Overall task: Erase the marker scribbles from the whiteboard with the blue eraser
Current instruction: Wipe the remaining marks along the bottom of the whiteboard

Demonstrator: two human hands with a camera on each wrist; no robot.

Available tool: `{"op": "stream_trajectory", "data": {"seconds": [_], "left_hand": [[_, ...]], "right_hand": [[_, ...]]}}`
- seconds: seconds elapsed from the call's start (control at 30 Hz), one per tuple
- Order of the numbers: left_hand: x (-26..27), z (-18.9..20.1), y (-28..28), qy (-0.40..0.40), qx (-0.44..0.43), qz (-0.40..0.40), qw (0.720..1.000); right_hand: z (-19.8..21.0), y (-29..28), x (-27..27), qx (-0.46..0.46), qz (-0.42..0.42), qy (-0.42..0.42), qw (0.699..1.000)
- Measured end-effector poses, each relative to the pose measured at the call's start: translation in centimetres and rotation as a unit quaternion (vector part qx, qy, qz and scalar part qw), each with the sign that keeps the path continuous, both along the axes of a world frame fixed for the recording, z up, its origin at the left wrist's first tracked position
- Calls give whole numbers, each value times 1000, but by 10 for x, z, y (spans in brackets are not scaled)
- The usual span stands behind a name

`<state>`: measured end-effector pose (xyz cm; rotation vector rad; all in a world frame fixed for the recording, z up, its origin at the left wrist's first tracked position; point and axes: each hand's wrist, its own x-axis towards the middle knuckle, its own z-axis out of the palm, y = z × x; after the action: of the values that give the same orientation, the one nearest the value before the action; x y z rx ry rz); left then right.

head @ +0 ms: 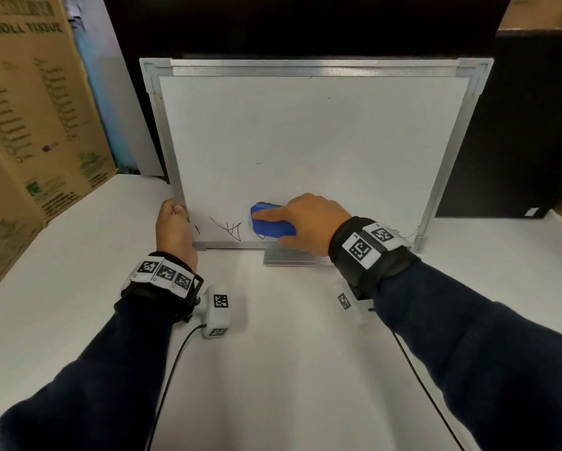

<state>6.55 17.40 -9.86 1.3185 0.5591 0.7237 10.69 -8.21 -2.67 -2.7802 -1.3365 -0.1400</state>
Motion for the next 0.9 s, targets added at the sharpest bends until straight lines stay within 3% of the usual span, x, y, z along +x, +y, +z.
{"op": "stream_trajectory", "data": {"seconds": [0.3, 0.6, 0.9], "left_hand": [[-5, 2, 4, -8, -28, -33, 999], [-4, 5, 0, -2, -29, -26, 999], [-5, 6, 1, 27, -4, -17, 999]], "right_hand": [[-1, 19, -9, 5, 5, 9, 1000], [3, -87, 6, 37, -70, 24, 997], [7, -151, 5, 22, -131, 18, 991]]}}
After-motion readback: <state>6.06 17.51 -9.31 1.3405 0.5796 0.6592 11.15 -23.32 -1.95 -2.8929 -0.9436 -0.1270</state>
